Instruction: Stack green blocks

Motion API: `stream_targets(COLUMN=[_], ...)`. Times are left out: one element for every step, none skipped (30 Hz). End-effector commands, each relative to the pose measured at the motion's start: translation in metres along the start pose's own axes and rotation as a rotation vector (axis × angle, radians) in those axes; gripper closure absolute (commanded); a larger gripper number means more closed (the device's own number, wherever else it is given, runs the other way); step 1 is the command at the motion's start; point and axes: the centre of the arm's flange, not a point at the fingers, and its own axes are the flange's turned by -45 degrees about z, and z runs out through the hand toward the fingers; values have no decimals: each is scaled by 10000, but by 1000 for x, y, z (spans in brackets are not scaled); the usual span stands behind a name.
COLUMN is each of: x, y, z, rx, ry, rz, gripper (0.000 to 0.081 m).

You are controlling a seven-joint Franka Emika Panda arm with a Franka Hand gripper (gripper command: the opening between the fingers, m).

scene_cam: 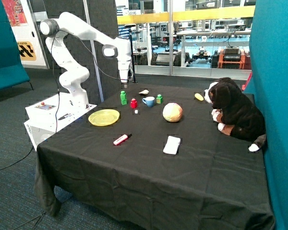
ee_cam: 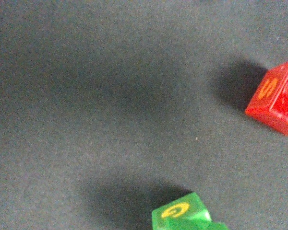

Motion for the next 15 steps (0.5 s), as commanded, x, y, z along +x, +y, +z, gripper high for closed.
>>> stream_targets(x=[21, 22, 23, 25, 25, 26, 28, 30, 32, 34, 35, 37, 39, 40, 42], y=[5, 5, 5, 6, 6, 6, 6, 6, 7, 7, 7, 7, 7, 7, 7], z=[-11, -11, -11, -11, -11, -11, -11, -11, -11, -11, -11, -11, -11, -11, -11], rx=[16, 16, 16, 16, 16, 16, 16, 16, 16, 16, 16, 17, 17, 17, 17], ry=[-69, -69, -69, -69, -69, -69, -69, -69, -69, -69, -69, -69, -69, -69, -69], rz=[-34, -31, -39, -41, -52, -47, -50, -57, -56, -72, -60, -132, -147, -164, -171], gripper=[737, 773, 790, 799, 804, 806, 807, 807, 808, 808, 808, 808, 808, 808, 808])
